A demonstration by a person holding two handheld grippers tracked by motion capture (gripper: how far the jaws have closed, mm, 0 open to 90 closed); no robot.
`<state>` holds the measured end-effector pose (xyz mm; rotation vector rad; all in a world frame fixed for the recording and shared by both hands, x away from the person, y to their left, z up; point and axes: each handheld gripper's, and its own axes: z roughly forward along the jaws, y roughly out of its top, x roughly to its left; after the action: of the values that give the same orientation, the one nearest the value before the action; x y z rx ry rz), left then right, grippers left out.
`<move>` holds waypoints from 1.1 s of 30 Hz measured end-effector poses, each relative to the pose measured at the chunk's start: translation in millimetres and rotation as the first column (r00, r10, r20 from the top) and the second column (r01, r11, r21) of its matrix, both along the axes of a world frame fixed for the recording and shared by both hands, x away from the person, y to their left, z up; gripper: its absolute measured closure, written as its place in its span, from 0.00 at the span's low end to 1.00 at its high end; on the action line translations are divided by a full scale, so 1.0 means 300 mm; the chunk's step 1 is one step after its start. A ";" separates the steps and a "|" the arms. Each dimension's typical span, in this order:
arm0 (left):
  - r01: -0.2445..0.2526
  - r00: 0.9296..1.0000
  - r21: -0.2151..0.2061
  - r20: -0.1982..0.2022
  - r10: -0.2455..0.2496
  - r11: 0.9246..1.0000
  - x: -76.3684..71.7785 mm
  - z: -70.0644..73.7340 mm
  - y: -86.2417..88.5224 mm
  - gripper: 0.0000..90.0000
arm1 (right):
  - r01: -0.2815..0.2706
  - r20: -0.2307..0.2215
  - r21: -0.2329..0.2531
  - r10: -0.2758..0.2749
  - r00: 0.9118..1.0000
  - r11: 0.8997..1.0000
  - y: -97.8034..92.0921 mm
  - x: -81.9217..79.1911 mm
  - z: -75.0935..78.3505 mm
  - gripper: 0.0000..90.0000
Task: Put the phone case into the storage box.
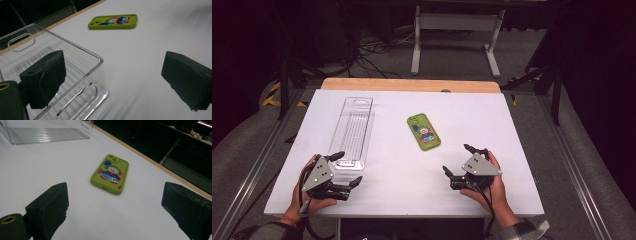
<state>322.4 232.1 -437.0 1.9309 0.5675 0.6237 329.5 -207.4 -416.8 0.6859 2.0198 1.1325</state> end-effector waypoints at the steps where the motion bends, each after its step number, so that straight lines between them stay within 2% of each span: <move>1: 0.000 1.000 0.000 0.000 0.000 1.000 0.000 0.000 0.000 0.07 | 0.000 0.000 0.000 0.000 1.000 1.000 0.000 0.000 0.000 0.09; 10: -0.001 1.000 0.004 0.001 0.001 1.000 0.000 0.000 0.000 0.07 | 0.002 -0.014 -0.001 -0.002 1.000 1.000 -0.015 -0.024 -0.023 0.09; 16: 0.000 1.000 0.001 -0.001 0.000 1.000 0.000 -0.002 -0.004 0.07 | 0.009 -0.038 0.009 -0.008 0.999 1.000 -0.015 -0.017 -0.021 0.10; 19: -0.001 1.000 0.003 0.002 0.001 1.000 0.001 -0.003 -0.005 0.07 | 0.036 -0.081 0.009 -0.035 0.996 0.999 -0.013 0.004 -0.021 0.10; 20: 0.000 1.000 0.006 0.000 0.000 1.000 0.001 -0.003 -0.007 0.07 | 0.036 -0.081 0.009 -0.035 0.996 0.999 -0.013 0.004 -0.021 0.10; 25: 0.009 1.000 0.005 -0.008 -0.009 1.000 0.001 -0.005 -0.011 0.07 | 0.072 -0.147 0.018 -0.069 0.987 0.997 -0.020 0.042 -0.006 0.10; 27: 0.008 1.000 0.006 -0.009 -0.008 1.000 0.001 -0.005 -0.012 0.07 | 0.071 -0.163 0.020 -0.067 0.984 0.997 -0.018 0.053 0.002 0.11; 29: 0.005 1.000 0.019 0.001 -0.005 1.000 0.003 -0.005 -0.011 0.07 | 0.069 -0.170 -0.002 -0.068 0.983 0.998 -0.010 0.068 0.010 0.11; 33: 0.006 1.000 0.018 0.001 -0.006 1.000 0.003 -0.005 -0.013 0.07 | 0.070 -0.207 -0.034 -0.076 0.975 0.997 0.009 0.111 0.024 0.11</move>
<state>323.2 228.3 -438.5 1.9480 0.5573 0.6280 362.8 -204.5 -409.7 0.8898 2.1596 1.0252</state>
